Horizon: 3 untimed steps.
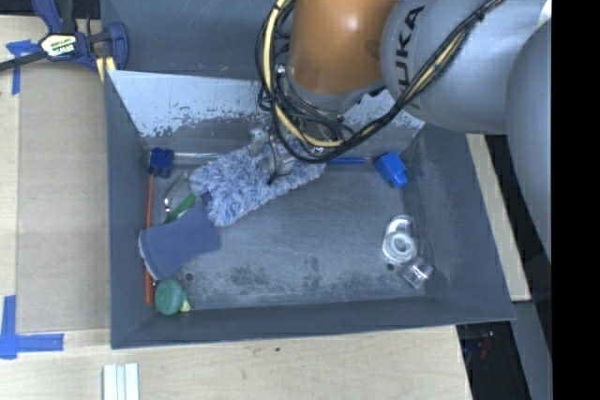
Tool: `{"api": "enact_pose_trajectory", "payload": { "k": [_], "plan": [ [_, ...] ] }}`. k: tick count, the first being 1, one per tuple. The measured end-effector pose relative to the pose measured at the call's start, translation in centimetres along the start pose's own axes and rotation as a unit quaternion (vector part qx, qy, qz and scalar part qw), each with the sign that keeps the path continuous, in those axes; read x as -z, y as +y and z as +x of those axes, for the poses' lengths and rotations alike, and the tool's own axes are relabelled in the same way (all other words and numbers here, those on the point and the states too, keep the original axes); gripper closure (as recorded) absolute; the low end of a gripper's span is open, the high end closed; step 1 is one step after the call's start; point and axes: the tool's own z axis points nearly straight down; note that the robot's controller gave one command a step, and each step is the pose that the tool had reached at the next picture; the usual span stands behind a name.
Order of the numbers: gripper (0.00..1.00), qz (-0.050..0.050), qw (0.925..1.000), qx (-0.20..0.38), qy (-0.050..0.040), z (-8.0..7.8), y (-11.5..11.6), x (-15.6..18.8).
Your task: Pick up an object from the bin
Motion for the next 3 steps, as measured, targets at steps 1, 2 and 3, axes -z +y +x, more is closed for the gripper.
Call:
{"api": "enact_pose_trajectory", "payload": {
  "k": [1, 2, 3],
  "plan": [
    [1.00, 0.000, 1.0000, -0.005, 0.0016, 1.4, -0.6, 0.2],
    [1.00, 0.001, 0.9981, -0.061, -0.0088, 6.1, 0.2, -9.5],
    [1.00, 0.002, 0.9992, -0.041, -0.0036, 3.0, 0.0, 3.8]
  ]
}}
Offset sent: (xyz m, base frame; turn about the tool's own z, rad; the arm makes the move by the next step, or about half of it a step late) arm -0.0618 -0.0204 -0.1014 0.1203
